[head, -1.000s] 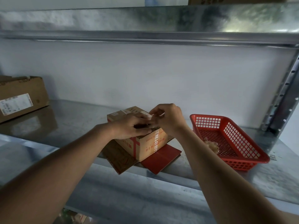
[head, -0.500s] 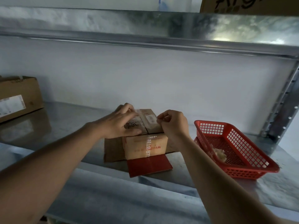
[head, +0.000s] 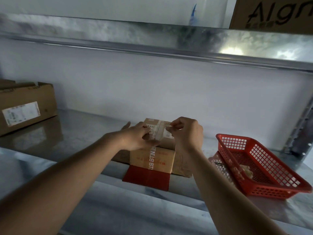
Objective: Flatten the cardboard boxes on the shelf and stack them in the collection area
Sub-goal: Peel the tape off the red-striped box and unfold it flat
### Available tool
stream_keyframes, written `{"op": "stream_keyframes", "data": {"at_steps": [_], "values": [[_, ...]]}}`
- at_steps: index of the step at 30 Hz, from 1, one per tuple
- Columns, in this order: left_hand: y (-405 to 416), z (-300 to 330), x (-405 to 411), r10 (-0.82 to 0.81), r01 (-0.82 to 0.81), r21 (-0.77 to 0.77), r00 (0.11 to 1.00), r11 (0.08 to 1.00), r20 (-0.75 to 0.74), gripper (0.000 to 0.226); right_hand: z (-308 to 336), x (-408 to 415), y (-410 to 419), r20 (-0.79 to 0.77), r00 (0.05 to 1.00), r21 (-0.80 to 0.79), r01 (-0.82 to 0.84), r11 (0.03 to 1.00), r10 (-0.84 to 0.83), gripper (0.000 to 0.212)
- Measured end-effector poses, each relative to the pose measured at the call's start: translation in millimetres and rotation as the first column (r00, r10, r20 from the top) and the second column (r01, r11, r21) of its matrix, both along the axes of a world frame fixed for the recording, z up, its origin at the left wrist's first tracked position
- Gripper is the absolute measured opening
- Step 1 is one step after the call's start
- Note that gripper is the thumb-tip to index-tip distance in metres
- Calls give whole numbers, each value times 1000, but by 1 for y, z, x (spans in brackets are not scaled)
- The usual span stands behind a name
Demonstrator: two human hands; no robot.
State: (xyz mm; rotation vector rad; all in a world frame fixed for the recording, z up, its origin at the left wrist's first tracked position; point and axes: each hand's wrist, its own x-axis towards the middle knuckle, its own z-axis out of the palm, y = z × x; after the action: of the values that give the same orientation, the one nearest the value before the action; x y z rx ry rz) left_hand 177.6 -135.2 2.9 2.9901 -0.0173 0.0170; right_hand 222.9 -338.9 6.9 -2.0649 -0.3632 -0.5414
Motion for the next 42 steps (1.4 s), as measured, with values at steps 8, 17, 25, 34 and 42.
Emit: {"op": "stream_keyframes", "data": {"at_steps": [8,17,25,34,42], "values": [[34,29,-5,-78,50,-116,963,992,-258,116,0,-3,9,30,998,-5,58,998,-58,23],[5,23,-6,-3,-30,-106,956,994,-294,103,-7,-3,11,248,969,-235,41,971,19,3],[19,-2,-8,-159,149,-113,983,982,-92,133,-1,-12,24,214,909,-739,-88,668,357,19],[32,-6,-6,-218,215,-68,975,974,-48,105,7,-23,28,87,921,-739,-197,645,380,25],[57,-1,-13,-266,244,-198,960,949,-90,91,8,-16,15,21,994,-90,-103,991,105,15]]}}
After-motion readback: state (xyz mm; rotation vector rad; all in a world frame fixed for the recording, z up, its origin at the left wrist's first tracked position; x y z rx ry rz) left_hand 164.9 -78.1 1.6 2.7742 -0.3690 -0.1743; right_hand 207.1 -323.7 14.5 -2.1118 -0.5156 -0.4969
